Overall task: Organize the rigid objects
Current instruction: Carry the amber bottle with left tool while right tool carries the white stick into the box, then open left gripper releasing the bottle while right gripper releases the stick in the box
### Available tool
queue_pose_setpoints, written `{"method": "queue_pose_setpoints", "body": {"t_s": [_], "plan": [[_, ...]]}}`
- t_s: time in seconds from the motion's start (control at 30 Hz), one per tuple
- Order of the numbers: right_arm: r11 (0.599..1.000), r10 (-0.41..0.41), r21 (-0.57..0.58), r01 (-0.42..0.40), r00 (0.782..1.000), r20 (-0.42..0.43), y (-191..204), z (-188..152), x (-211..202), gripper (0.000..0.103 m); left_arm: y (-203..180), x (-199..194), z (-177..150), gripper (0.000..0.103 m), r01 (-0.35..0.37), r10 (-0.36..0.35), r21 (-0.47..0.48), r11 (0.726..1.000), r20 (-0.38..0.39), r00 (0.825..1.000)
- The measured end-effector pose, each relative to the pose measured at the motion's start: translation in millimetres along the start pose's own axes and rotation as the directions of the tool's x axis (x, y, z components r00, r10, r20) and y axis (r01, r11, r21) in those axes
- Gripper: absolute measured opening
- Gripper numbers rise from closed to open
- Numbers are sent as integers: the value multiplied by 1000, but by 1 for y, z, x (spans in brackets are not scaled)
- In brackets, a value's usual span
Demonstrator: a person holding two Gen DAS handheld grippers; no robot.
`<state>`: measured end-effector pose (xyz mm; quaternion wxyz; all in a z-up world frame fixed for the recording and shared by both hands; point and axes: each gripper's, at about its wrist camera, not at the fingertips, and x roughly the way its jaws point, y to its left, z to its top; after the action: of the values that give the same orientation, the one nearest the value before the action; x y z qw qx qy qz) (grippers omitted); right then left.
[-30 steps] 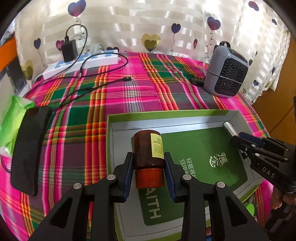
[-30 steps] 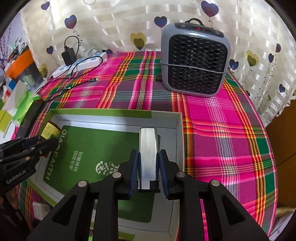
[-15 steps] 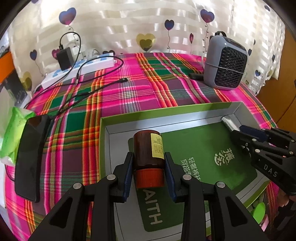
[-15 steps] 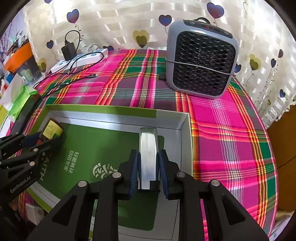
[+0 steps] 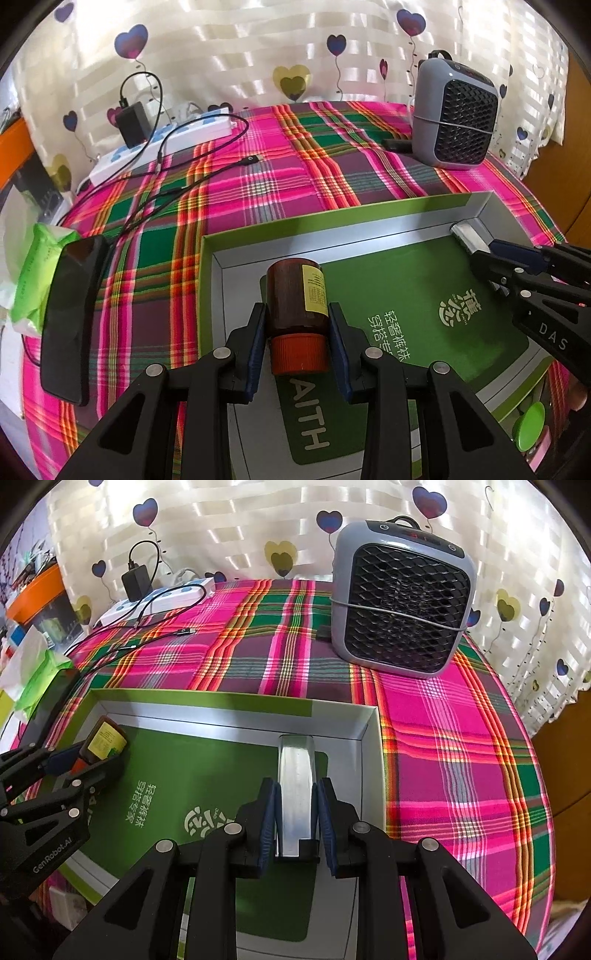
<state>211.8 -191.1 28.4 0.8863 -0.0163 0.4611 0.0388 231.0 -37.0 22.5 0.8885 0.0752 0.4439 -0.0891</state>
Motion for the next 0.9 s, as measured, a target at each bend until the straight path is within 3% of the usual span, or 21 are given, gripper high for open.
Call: {"method": "queue_pose_setpoints", "body": {"t_s": [0.53,0.63,0.77,0.9], "plan": [[999,34,29,-34,999,8,-3,-2,-2,27,3,-3,-1,35,19,-19,-24,1000,9,1000],[998,55,35,-56,998,20,-1,-4,-5,35,3,-8,-3,35,4,-4,-21,1000,17,1000],[997,59,44,-60,998,36,1,-9,-10,35,2,-18,-7,36,-35,36,-10,999,36,999],[997,54,52,-57,997,63,3,-15,-22,35,-5,-40,-12,36,-119,116,30,992,106,988]]}}
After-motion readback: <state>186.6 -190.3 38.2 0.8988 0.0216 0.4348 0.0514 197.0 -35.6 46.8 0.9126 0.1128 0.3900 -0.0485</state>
